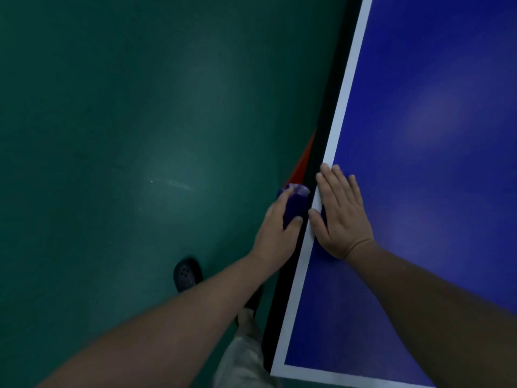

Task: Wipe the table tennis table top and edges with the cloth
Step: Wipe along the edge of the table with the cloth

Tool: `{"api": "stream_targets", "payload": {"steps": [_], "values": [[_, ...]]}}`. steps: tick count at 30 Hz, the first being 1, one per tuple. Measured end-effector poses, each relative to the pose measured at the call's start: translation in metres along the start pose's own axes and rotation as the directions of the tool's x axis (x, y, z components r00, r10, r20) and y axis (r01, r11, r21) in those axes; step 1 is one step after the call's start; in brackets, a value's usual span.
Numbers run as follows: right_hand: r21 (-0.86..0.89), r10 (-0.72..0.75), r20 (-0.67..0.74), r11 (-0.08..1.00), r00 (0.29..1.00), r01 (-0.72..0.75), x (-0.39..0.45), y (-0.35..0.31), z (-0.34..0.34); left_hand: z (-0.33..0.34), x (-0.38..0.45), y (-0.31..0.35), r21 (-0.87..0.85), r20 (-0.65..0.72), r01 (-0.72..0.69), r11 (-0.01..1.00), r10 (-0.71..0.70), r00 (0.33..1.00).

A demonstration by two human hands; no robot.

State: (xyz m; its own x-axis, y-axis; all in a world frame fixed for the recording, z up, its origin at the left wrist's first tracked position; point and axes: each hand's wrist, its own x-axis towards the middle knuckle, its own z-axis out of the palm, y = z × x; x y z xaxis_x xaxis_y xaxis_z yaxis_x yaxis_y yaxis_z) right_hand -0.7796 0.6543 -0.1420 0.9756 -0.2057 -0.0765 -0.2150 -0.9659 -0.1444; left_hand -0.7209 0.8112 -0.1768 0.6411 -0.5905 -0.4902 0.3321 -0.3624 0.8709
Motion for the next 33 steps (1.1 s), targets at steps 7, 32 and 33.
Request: {"api": "stream_targets", "payload": {"steps": [7,32,33], "values": [[0.009,-0.007,-0.012,1.000,1.000,0.008,0.000,0.001,0.000,-0.003,-0.071,-0.030,-0.070,0.038,-0.035,0.997,0.038,0.999],[0.026,0.068,-0.062,0.997,0.996,-0.067,-0.003,0.001,0.000,-0.003,0.009,0.008,-0.094,0.090,-0.019,0.995,0.028,0.996],[0.031,0.068,-0.068,0.997,0.995,-0.066,-0.002,0.001,-0.001,-0.004,0.022,0.015,-0.082,0.093,-0.012,0.997,0.020,0.995]]}}
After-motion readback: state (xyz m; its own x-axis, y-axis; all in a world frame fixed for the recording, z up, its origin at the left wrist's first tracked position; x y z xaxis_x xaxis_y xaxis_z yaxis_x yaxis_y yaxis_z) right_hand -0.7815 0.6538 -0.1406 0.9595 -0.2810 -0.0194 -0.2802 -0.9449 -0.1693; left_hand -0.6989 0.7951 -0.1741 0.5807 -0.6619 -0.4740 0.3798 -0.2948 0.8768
